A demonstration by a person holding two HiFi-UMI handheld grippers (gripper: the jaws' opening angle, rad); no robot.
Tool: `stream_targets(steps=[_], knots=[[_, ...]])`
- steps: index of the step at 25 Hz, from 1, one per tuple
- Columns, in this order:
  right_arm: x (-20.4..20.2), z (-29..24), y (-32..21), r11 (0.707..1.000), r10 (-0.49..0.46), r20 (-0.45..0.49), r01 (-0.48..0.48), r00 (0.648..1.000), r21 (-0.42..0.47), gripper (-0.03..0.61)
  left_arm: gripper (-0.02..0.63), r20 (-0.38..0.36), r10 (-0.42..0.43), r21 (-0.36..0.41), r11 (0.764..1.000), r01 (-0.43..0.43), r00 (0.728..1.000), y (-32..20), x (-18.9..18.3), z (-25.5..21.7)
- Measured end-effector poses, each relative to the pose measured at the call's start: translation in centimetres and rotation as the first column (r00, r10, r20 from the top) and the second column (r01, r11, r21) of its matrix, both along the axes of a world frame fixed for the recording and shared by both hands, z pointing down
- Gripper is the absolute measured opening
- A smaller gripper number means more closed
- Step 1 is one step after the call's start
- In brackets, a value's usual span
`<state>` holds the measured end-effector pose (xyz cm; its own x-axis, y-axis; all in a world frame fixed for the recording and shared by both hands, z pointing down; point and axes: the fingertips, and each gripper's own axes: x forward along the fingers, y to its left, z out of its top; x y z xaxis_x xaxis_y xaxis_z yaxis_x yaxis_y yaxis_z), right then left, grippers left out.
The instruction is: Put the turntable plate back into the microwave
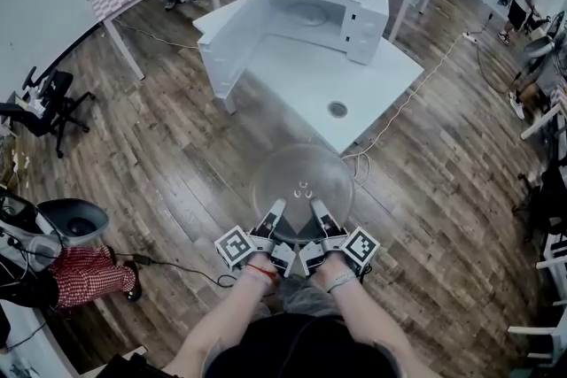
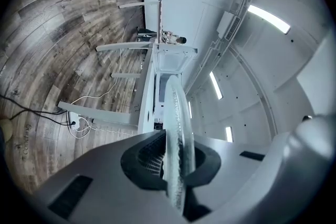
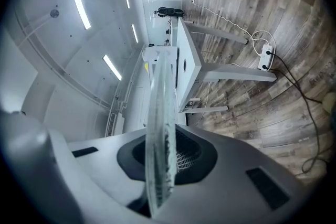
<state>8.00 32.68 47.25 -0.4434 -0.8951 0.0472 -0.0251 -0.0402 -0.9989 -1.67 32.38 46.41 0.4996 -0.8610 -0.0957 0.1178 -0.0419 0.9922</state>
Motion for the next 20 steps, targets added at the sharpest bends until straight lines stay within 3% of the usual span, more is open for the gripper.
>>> stream_targets(steps=[20], knots=[[1.5, 1.0, -4.5, 0.997, -0.070, 0.013, 0.070, 0.997, -0.014, 0.040, 0.031, 0.012, -0.074, -0.014, 0.997, 0.074, 0.997, -3.8, 1.5, 0.9]])
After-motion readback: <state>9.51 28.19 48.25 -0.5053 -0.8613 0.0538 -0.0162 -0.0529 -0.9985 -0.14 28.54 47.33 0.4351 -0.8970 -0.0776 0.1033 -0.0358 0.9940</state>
